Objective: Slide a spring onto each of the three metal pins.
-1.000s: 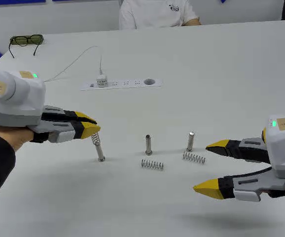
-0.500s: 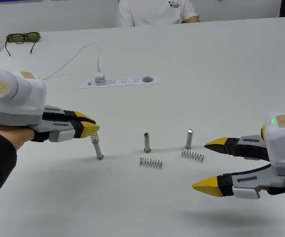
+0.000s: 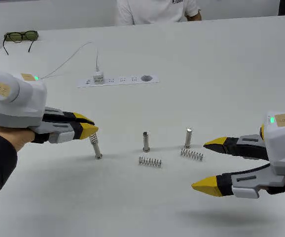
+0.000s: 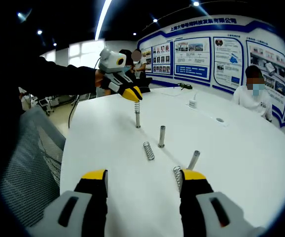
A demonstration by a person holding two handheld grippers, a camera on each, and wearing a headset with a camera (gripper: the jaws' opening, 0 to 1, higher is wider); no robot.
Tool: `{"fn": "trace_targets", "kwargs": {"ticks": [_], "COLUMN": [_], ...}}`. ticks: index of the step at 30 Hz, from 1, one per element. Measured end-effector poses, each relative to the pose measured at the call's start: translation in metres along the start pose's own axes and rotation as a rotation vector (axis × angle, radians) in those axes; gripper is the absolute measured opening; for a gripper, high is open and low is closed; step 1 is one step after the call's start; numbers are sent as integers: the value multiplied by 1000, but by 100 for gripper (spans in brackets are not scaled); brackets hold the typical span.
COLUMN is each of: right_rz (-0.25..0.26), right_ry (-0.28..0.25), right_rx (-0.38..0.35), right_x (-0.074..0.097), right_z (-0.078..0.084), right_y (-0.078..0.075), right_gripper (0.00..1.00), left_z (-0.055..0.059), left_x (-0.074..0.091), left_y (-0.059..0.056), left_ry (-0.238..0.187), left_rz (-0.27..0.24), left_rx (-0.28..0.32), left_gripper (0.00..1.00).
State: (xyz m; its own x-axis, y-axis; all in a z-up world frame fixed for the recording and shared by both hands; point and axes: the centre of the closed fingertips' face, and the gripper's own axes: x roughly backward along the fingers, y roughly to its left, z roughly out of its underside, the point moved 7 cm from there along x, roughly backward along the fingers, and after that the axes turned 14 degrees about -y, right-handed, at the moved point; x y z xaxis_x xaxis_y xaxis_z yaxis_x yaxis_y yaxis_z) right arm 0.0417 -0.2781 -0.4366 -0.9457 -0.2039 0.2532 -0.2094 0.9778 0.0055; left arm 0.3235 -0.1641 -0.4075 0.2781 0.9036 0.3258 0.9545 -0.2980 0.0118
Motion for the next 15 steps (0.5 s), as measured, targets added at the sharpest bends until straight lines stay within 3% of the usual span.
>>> {"fn": "trace_targets", "kwargs": {"ticks": [15], "right_rz": [-6], "right_ry": [7], "right_rx": [-3], "right_x": [-1], "right_z": [2], "right_y": [1], "right_gripper": [60], "left_z": [21], "left_x": [-6], "left_y": [-1], "left_ry": [17], "left_rz": [-8], "left_rx": [1], "left_gripper": [10]}}
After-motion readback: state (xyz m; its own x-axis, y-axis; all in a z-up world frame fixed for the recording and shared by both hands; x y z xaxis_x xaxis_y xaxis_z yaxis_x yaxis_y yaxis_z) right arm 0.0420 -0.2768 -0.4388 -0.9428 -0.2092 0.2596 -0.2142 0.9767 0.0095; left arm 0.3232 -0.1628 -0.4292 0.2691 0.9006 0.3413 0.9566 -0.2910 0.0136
